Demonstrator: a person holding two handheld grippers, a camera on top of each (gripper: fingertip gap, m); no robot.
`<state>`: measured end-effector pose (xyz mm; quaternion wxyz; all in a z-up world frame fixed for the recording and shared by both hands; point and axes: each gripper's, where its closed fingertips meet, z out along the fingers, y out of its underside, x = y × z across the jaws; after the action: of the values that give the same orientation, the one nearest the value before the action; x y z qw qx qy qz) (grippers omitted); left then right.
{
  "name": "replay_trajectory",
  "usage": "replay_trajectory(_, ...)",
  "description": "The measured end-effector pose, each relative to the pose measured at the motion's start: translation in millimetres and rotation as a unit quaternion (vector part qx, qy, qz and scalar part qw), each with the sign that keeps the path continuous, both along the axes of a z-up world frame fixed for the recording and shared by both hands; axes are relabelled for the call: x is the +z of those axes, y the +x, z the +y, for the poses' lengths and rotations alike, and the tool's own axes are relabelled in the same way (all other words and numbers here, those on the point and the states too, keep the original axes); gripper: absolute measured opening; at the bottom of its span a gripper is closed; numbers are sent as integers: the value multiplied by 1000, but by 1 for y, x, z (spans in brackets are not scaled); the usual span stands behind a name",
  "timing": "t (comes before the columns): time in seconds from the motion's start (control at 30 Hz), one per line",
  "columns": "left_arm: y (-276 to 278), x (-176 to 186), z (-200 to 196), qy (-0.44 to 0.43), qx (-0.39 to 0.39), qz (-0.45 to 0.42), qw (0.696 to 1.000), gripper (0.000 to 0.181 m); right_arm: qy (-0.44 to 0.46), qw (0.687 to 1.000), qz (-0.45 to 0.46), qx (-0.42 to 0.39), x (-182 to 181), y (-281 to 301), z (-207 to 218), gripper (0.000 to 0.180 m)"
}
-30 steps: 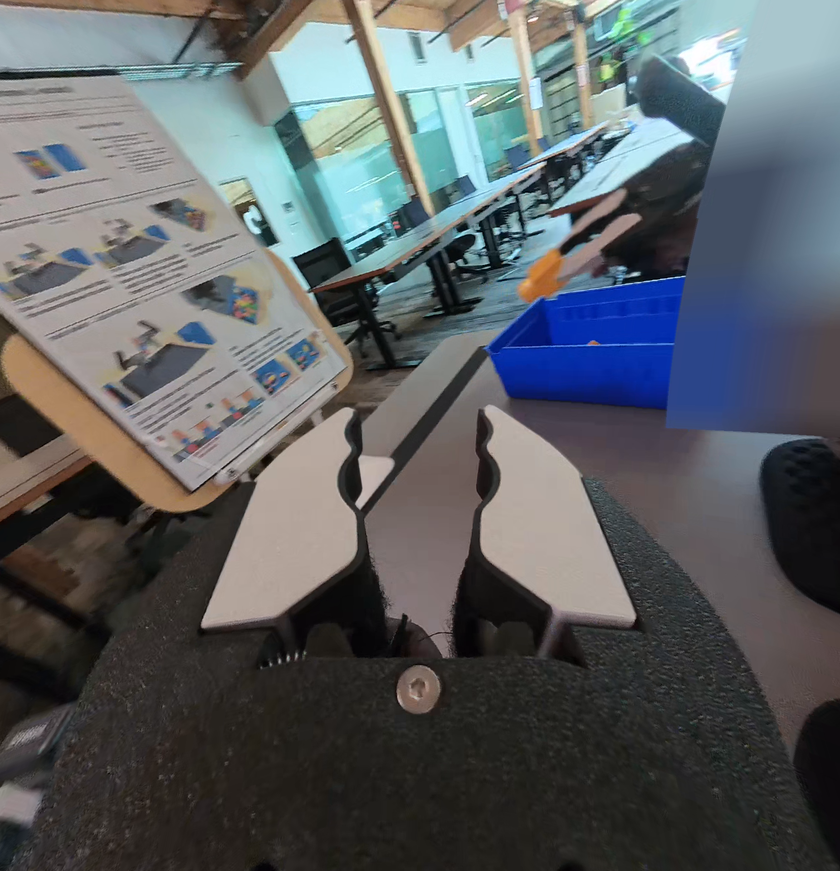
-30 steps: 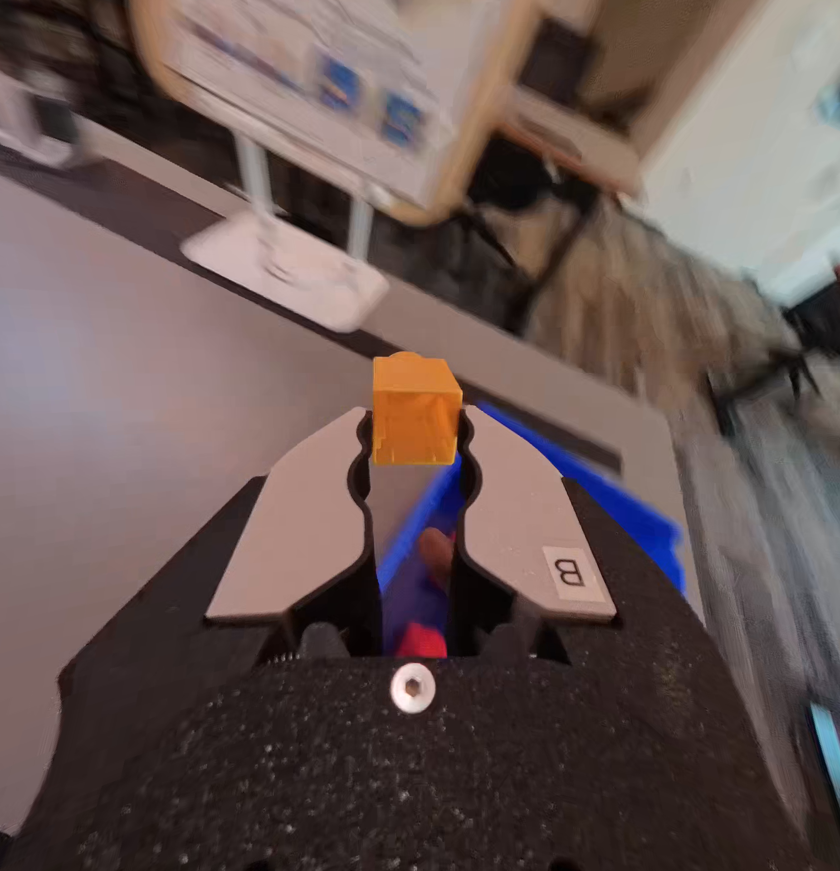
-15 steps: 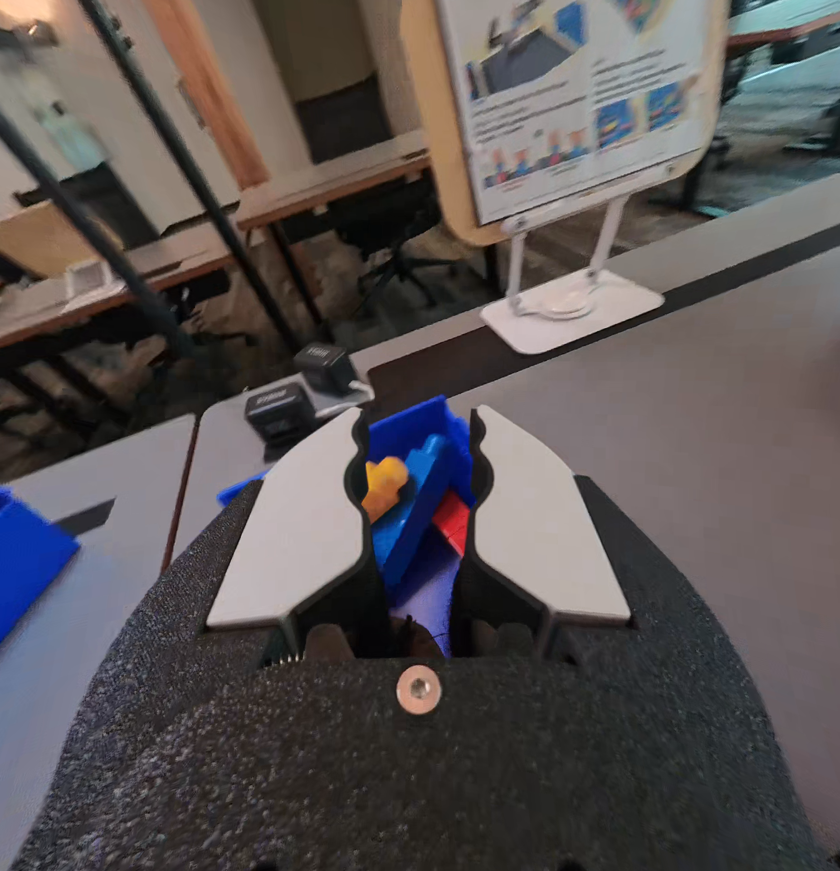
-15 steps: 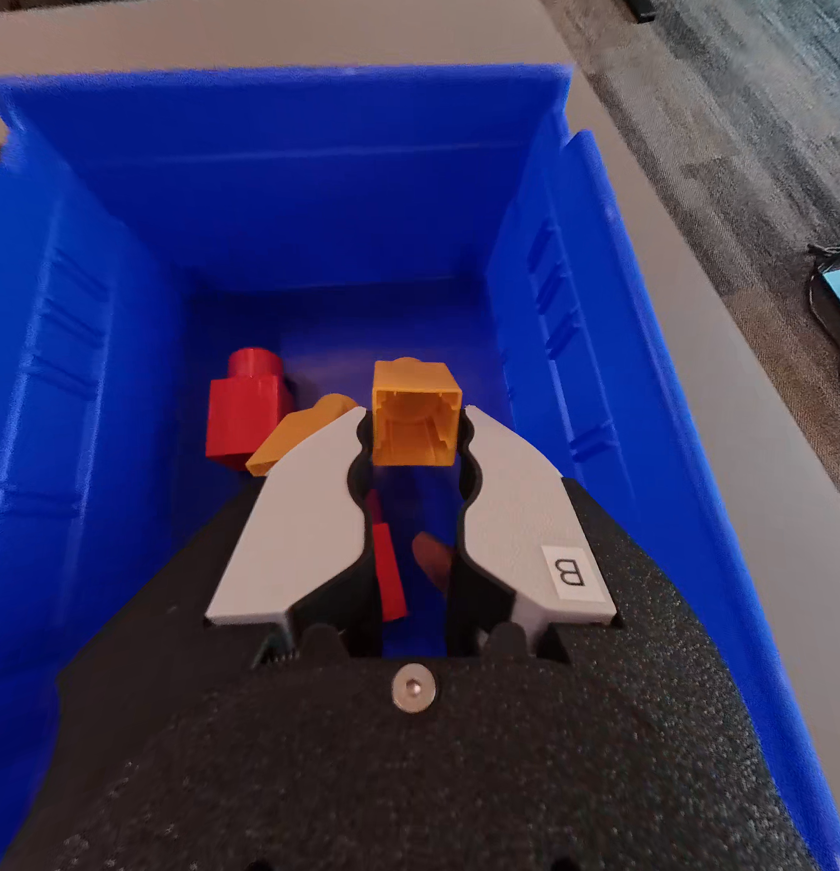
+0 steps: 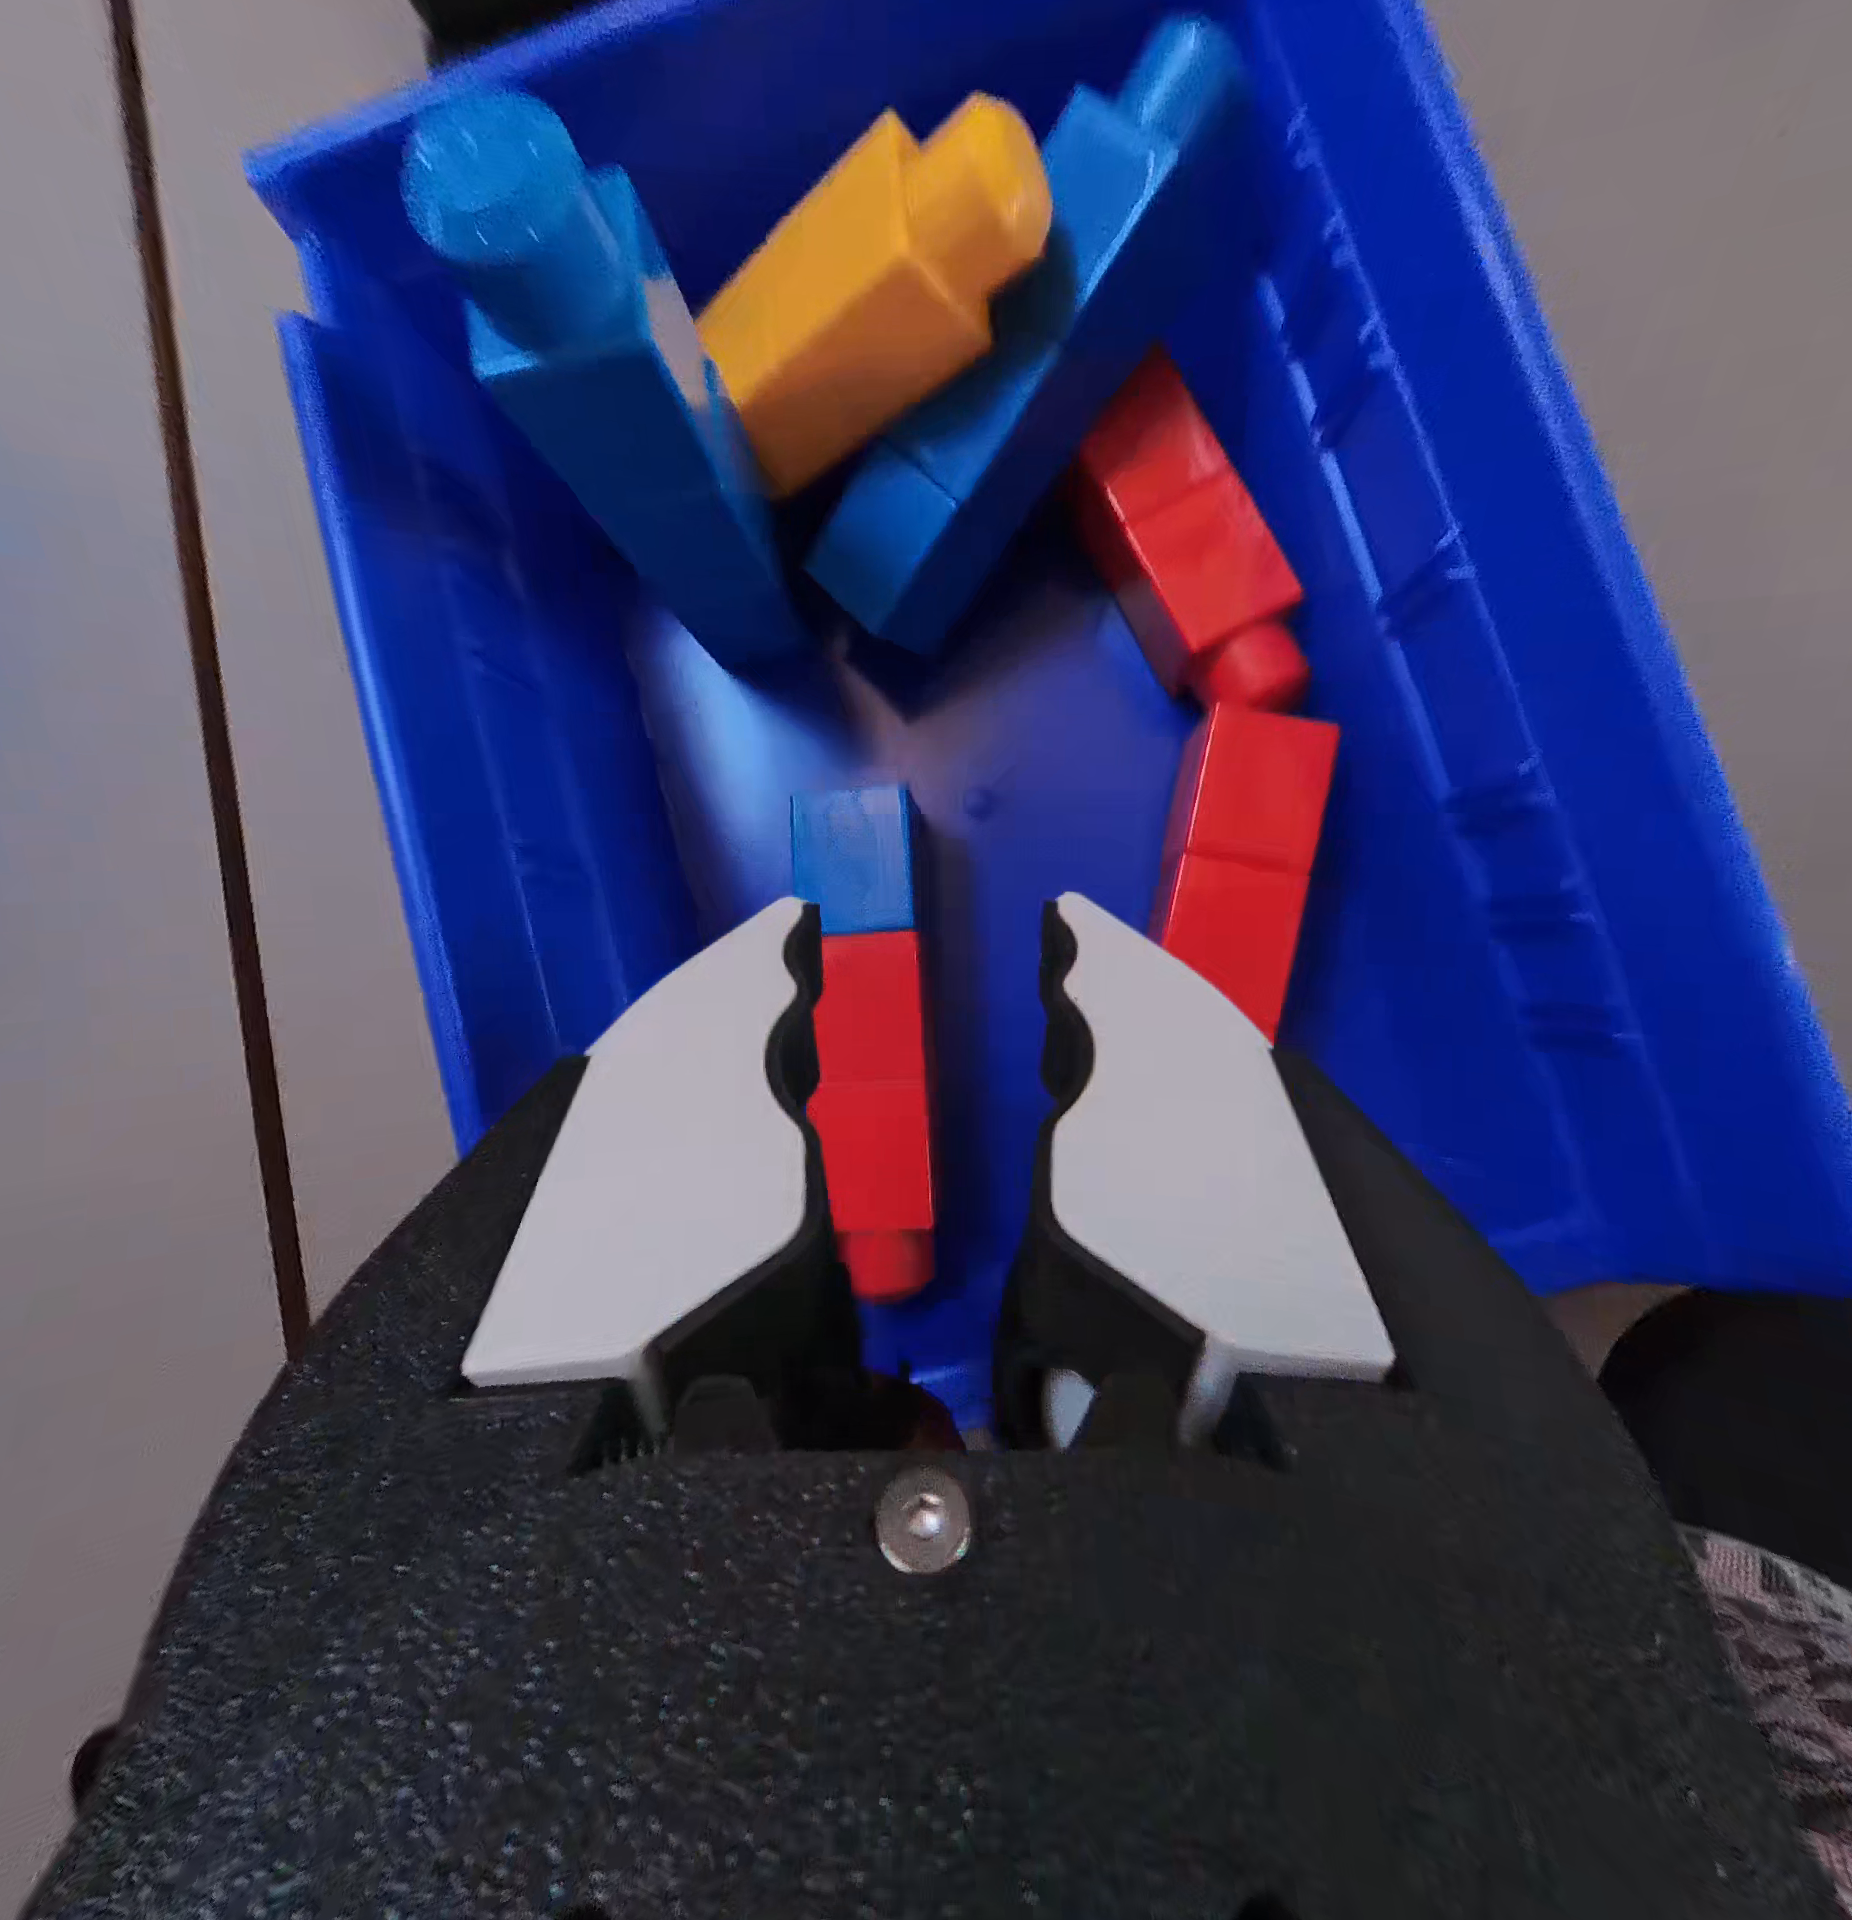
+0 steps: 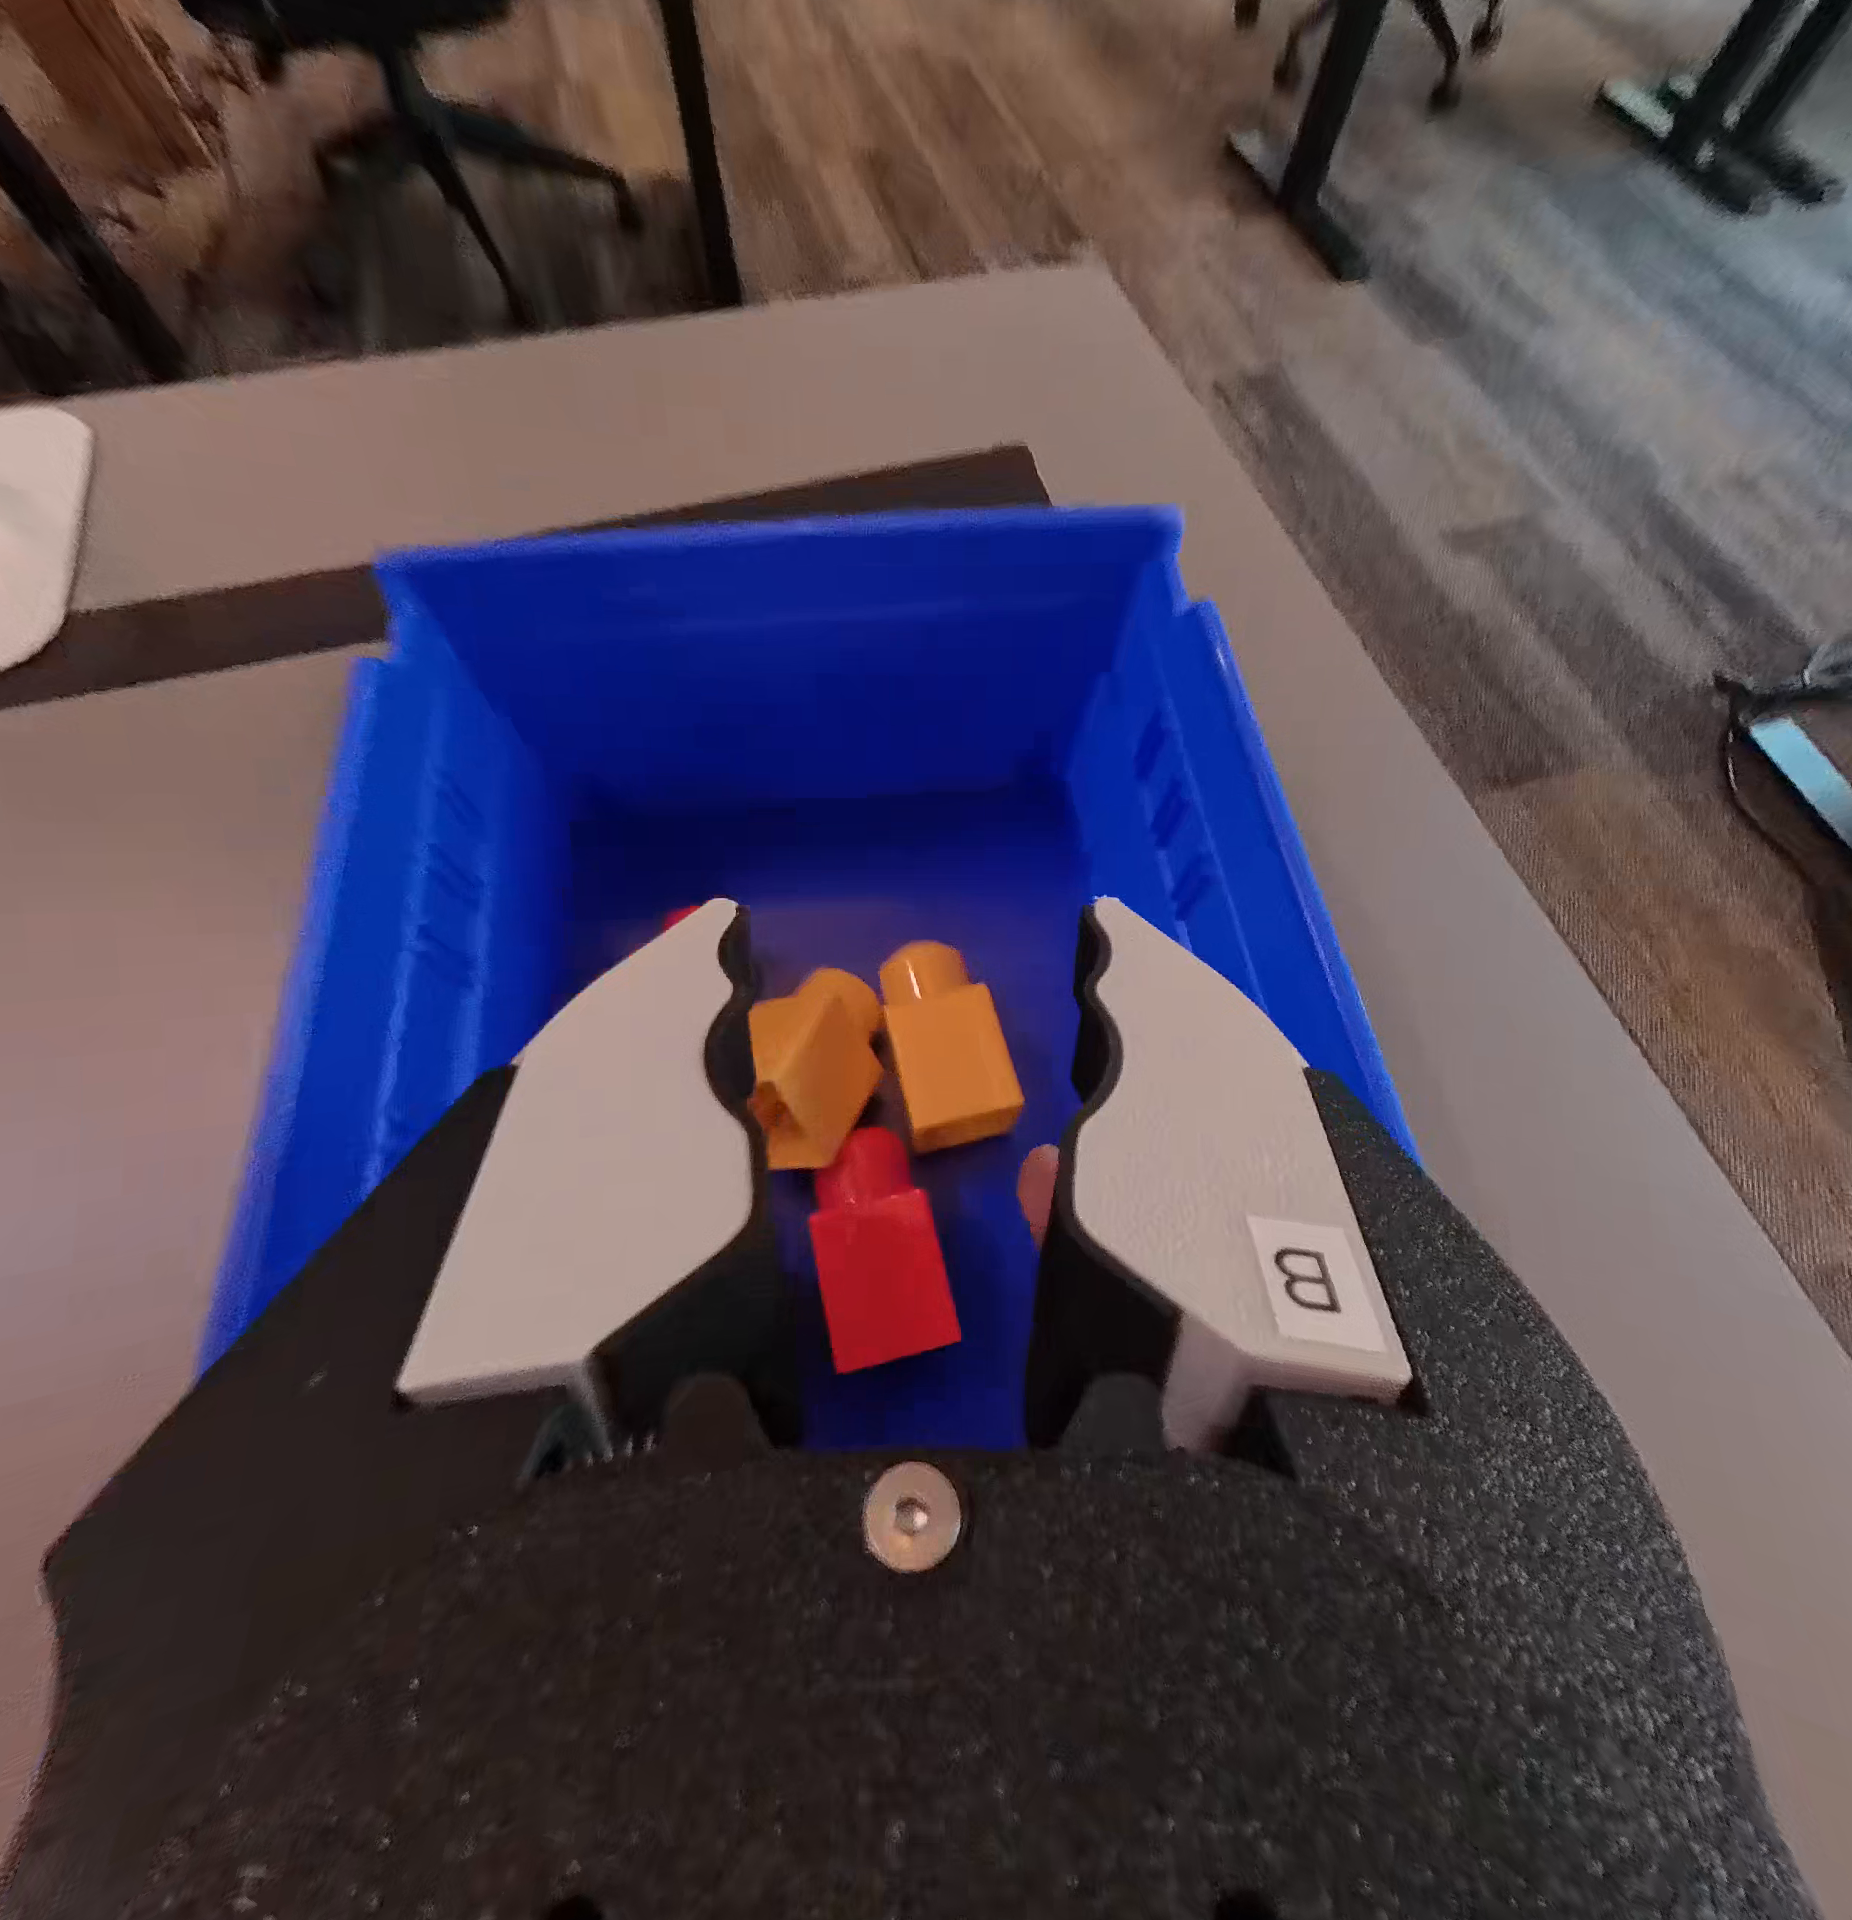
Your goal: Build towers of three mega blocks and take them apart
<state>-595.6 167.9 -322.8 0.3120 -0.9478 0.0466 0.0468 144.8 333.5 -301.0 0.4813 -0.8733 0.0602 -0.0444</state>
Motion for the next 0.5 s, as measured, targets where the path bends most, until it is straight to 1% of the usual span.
replay_trajectory(0.03,-1,-8,-3,-26,4,2,1000,42,9,1000,-4,7,6,-4,0,59)
replay_trajectory(0.17,-10,-45,-23,-138,51,-23,989,48,16,999,-34,31,16,-14,2,58)
replay_trajectory(0.23,-25,-56,-28,-157,76,-4,985,52,16,998,-42,44,15,-19,3,57)
replay_trajectory(0.3,-32,-63,-27,-160,88,2,983,51,16,997,-45,53,16,-22,4,57)
replay_trajectory(0.43,-23,-81,-23,-185,48,-6,982,46,26,996,-55,62,22,-27,5,55)
replay_trajectory(0.5,-19,-88,-17,-187,27,-18,982,37,31,995,-63,70,26,-31,4,54)
